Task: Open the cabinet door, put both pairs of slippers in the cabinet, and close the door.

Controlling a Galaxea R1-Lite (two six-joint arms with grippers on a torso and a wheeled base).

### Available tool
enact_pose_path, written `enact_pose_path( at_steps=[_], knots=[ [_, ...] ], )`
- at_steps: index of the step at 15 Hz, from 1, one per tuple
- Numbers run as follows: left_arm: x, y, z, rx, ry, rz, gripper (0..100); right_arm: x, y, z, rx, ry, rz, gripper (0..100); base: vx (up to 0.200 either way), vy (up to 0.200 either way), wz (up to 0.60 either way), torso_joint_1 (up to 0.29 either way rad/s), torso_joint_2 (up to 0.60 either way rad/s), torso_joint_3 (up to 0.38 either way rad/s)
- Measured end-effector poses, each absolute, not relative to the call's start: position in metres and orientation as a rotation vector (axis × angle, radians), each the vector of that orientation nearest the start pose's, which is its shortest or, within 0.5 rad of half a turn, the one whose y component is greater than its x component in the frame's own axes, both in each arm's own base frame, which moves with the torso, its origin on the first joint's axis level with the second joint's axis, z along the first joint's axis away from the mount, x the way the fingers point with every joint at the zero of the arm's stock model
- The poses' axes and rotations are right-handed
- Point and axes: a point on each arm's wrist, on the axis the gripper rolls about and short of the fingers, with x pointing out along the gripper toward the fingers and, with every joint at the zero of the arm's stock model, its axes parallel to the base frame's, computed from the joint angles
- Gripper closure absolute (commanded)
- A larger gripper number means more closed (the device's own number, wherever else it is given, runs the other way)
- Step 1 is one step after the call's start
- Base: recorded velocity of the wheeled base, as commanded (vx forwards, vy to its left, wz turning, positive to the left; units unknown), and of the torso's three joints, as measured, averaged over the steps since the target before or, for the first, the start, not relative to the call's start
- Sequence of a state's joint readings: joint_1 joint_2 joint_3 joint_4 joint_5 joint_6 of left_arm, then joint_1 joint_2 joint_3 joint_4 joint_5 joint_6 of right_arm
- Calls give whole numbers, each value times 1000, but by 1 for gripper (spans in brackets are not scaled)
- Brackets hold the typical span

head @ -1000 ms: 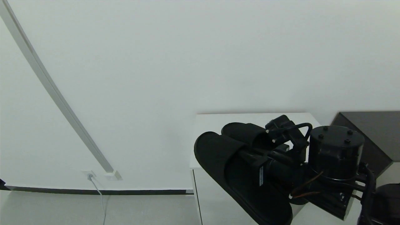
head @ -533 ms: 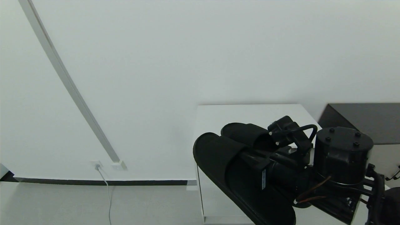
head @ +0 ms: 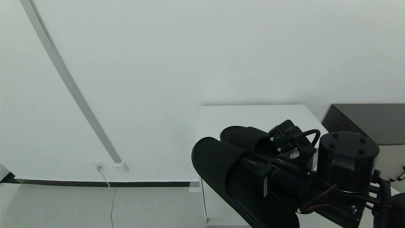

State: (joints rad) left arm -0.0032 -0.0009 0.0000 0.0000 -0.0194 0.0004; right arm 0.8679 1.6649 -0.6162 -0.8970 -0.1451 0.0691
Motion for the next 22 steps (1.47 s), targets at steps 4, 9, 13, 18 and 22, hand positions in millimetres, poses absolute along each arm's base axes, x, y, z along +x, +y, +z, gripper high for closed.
enact_pose_path(
  at_steps=[4,9,13,18,22],
  knots=[
    [-23,0,75,0,-1,-21,100,183,213,168,-13,166,720,100,0,-200,0,5,1,6],
    [-23,0,75,0,-1,-21,100,182,213,165,-31,170,721,100,0,-200,0,3,1,2],
    [-23,0,75,0,-1,-22,100,182,212,165,-34,172,719,100,0,-200,0,2,0,0],
    [-23,0,75,0,-1,-22,100,184,210,165,-31,170,709,100,0,-200,0,0,2,0],
    [-23,0,75,2,-1,-23,100,184,209,163,-36,177,705,100,0,-150,0,-2,2,4]
  ],
)
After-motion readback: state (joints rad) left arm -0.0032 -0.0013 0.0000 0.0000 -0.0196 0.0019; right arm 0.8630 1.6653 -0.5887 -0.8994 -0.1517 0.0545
